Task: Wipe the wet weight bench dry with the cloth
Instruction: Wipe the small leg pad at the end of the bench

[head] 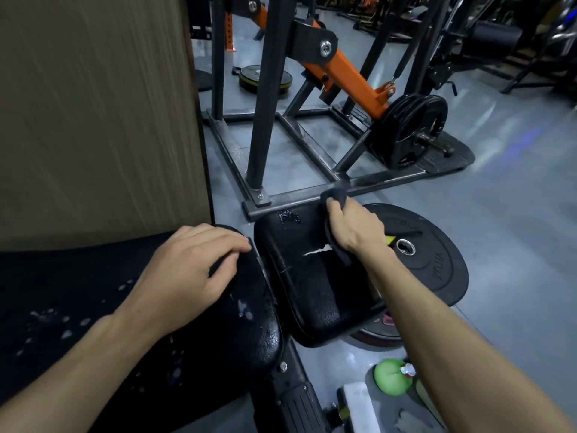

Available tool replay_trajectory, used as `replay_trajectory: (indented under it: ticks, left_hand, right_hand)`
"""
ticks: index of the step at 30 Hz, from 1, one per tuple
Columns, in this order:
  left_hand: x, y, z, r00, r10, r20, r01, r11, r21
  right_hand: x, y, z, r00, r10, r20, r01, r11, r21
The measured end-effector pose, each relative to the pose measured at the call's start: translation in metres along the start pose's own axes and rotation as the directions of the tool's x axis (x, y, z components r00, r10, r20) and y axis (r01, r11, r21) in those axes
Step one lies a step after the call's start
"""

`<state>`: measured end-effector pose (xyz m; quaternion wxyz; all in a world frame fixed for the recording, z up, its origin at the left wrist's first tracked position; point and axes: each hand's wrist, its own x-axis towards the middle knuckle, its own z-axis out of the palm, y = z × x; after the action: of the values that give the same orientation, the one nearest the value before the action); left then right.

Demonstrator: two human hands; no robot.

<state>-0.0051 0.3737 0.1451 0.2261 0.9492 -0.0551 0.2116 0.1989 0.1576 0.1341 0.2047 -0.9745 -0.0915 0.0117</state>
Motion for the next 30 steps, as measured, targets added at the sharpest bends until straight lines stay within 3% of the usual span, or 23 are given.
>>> replay_trajectory:
  ticks: [3, 6, 8, 12, 14, 16, 20, 24, 27, 30]
  left_hand:
    - [0.0, -0.002, 0.0, 1.0, -0.008, -0.005, 0.008, 1.0, -0.001]
    - [0.001, -0.002, 0.002, 1.0, -0.013, 0.001, 0.013, 1.0, 0.01]
    - [-0.001, -0.003, -0.001, 1.0, -0.022, -0.004, 0.022, 1.0, 0.008]
    - [-0.013, -0.009, -0.017, 0.998, -0.04, -0.039, 0.042, 0.999, 0.032]
    - [-0.02, -0.012, -0.024, 0.997, -0.05, -0.053, 0.053, 0.997, 0.051]
    - [-0.024, -0.015, -0.027, 0.997, -0.051, -0.051, 0.054, 0.997, 0.064]
    - [-0.027, -0.016, -0.026, 0.998, -0.06, -0.031, 0.061, 0.996, 0.067]
    - [-0.027, -0.02, -0.029, 0.997, -0.065, -0.035, 0.067, 0.996, 0.062]
    - [-0.029, -0.022, -0.033, 0.996, -0.08, -0.048, 0.083, 0.994, 0.069]
    - [-0.028, -0.021, -0.03, 0.996, -0.077, -0.048, 0.081, 0.994, 0.075]
  right_hand:
    - [-0.028, -0.028, 0.018, 0.95, -0.313, 0.006, 0.313, 0.949, -0.039]
    - [-0.084, -0.028, 0.023, 0.801, -0.593, 0.088, 0.592, 0.805, 0.04]
    - [-0.079, -0.011, 0.018, 0.8, -0.598, 0.056, 0.593, 0.801, 0.088]
    - [-0.01, -0.02, 0.01, 0.955, -0.296, -0.033, 0.296, 0.955, 0.002]
    - [0.008, -0.048, 0.022, 0.971, -0.24, 0.006, 0.24, 0.969, -0.049]
    - [0.002, -0.065, 0.037, 0.935, -0.344, 0.09, 0.347, 0.937, -0.029]
    - [-0.074, -0.046, 0.022, 0.748, -0.646, 0.153, 0.63, 0.763, 0.145]
    - [-0.127, -0.004, 0.002, 0.645, -0.735, 0.209, 0.726, 0.675, 0.133]
    - [-0.092, -0.017, 0.01, 0.646, -0.733, 0.216, 0.74, 0.67, 0.059]
    - [-0.034, -0.06, 0.04, 0.746, -0.635, 0.198, 0.656, 0.753, -0.057]
